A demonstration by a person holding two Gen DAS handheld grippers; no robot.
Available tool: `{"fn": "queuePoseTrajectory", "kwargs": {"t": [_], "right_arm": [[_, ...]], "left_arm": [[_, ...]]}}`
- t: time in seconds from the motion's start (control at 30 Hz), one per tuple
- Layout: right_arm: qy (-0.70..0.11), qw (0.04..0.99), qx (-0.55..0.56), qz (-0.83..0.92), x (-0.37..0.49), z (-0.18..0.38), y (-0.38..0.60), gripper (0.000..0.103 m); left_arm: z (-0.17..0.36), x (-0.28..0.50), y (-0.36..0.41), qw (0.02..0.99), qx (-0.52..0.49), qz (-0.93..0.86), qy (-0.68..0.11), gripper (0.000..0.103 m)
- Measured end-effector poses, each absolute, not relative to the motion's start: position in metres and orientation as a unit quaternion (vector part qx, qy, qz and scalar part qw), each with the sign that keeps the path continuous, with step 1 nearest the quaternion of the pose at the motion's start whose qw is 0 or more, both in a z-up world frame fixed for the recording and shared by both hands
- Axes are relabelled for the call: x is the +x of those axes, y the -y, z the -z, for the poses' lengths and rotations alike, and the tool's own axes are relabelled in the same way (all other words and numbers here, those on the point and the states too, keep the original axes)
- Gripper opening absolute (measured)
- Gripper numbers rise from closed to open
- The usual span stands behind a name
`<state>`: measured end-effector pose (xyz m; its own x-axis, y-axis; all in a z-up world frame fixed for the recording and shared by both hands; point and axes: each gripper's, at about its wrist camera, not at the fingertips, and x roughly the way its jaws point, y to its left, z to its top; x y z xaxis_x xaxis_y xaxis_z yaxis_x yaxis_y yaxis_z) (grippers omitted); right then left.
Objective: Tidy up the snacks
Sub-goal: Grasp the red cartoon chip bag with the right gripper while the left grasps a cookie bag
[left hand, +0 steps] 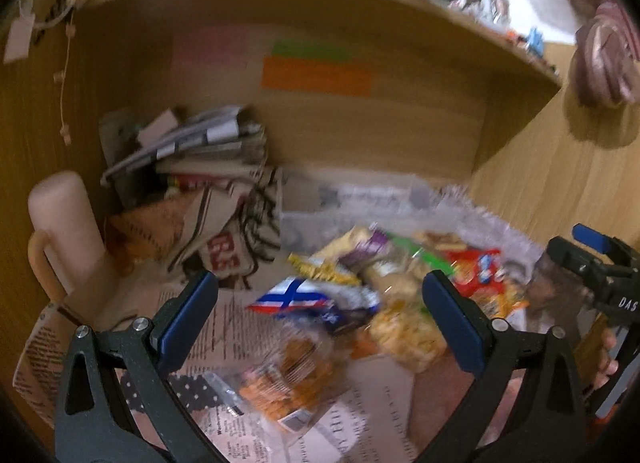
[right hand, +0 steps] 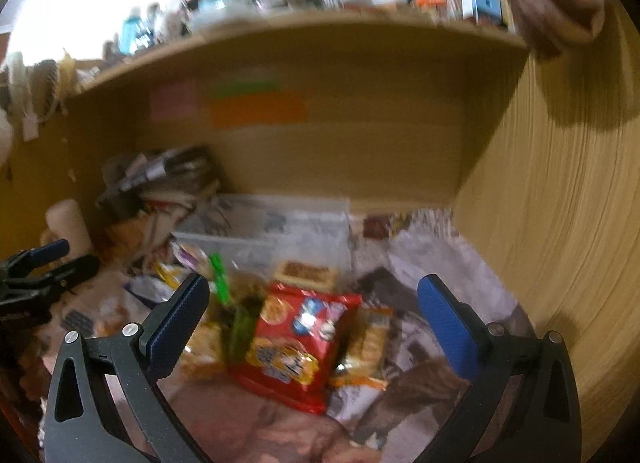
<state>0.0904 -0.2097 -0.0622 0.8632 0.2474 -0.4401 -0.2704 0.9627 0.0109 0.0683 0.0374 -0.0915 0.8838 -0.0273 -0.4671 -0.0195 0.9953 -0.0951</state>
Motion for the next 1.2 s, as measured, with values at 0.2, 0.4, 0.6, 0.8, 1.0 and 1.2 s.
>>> {"fn": "queuePoseTrajectory", "kwargs": {"t": [0.2, 0.4, 0.6, 0.8, 1.0, 1.2], "right_arm": [[-0.283, 0.95, -0.033, -0.132, 0.113, 0.091, 0.214, 0.103], [-0.326, 0.934, -0.018, -0.147, 0.125, 0.112, 0.212, 0.102], [-0.351, 0.922, -0.009, -0.163, 0.136, 0.123, 0.205, 0.096], [-0.375, 0.911, -0.001, -0.171, 0.149, 0.132, 0.197, 0.092], [-0.375, 0.911, -0.024, -0.171, 0.153, 0.135, 0.183, 0.092], [-0.38, 0.908, -0.007, -0.178, 0.163, 0.137, 0.184, 0.078]], "left_arm": [[0.125, 0.089, -0.048, 0.953, -0.051, -0.01, -0.297, 0.103], [0.144, 0.098, -0.062, 0.944, -0.071, -0.026, -0.322, 0.103], [0.156, 0.103, -0.058, 0.937, -0.076, 0.008, -0.342, 0.103], [0.171, 0.111, -0.056, 0.93, -0.061, 0.002, -0.364, 0.103], [0.174, 0.108, -0.061, 0.933, -0.073, 0.002, -0.353, 0.093], [0.171, 0.107, -0.064, 0.931, -0.087, 0.025, -0.354, 0.063]]}}
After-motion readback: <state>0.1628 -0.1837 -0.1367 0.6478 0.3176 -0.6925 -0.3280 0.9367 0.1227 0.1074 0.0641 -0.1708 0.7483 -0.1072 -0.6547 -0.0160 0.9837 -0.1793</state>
